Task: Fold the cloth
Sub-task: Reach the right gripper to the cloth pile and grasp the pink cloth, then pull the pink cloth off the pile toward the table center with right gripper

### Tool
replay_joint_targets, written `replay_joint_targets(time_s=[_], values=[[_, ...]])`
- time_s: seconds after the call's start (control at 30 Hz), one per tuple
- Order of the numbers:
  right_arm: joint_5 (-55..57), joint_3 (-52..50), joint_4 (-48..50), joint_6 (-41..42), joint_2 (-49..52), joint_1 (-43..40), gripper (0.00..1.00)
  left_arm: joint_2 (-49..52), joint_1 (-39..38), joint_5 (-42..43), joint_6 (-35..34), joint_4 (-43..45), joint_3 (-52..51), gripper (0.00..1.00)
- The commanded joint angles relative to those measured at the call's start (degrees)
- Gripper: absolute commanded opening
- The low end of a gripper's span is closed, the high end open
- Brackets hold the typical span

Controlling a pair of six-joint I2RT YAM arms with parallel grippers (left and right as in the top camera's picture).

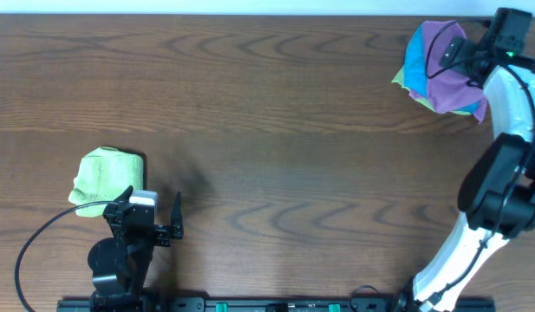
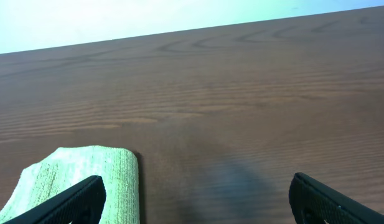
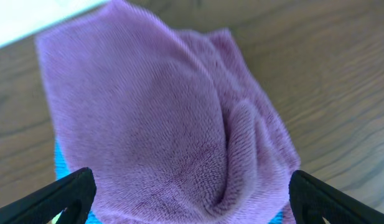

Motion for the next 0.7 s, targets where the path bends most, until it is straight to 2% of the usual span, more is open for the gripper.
replay_joint_targets(time_s=[0.0, 0.43, 0.47, 0.6, 0.67], values=[[0.81, 1.11, 0.15, 3.82, 1.36, -0.59, 0.99, -0.37, -0.28, -0.35, 1.18, -0.57, -1.16, 0.95], [0.83, 1.11, -0.26, 7.45, 5.81, -0.9, 0.99, -0.37, -0.28, -0.35, 1.18, -0.57, -1.16, 0.95], [0.7, 1.11, -0.39, 7.61, 6.08, -0.92, 0.97, -0.37, -0.28, -0.35, 1.18, -0.57, -1.16, 0.95], [0.81, 1.11, -0.2, 7.58, 6.29, -0.92, 0.77, -0.37, -0.28, -0.35, 1.18, -0.57, -1.16, 0.95], [0.81, 1.14, -0.04, 7.58, 6.27, -0.92, 0.62, -0.37, -0.28, -0.35, 1.18, -0.57, -1.16, 0.95]])
